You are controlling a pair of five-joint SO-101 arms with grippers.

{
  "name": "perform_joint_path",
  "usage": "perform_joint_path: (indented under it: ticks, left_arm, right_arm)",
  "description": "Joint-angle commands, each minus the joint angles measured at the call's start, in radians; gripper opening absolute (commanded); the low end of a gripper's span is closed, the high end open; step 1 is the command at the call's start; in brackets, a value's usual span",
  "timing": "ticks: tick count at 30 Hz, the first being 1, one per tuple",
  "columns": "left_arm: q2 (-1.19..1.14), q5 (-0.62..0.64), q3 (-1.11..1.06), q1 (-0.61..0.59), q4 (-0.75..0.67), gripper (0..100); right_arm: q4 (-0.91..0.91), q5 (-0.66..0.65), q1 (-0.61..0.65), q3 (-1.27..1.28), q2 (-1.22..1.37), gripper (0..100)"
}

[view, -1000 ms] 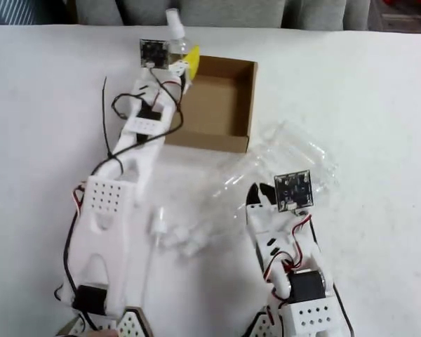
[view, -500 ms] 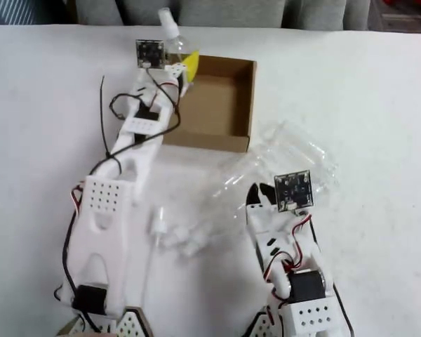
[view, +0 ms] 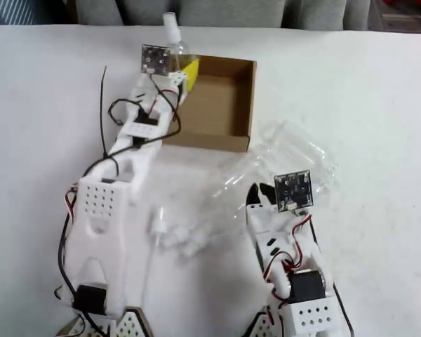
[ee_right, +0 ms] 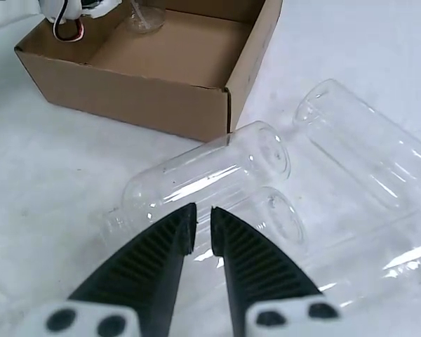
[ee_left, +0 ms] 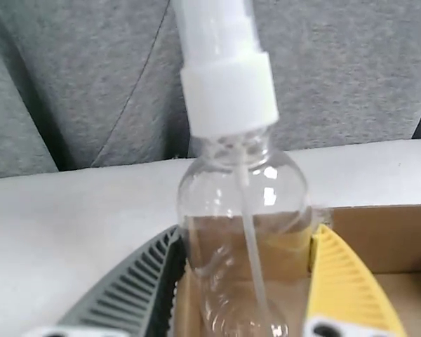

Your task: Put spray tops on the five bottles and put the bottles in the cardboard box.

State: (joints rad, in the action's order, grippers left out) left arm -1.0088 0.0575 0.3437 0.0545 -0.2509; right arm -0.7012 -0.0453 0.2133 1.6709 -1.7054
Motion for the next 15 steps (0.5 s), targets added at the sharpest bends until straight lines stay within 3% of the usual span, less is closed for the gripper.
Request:
perform_joint_path:
  ticks: [1, 15]
  left_arm:
    - [0.074, -0.011, 0.002, 0.005, -0.026, 27]
    - [0.073, -0.080, -0.002, 0.001, -0.026, 30]
  right_arm:
    - [0.002, -0.012, -0.010, 0.023, -0.010, 1.7]
    - [0.004, -0.012, -0.010, 0.023, -0.010, 1.7]
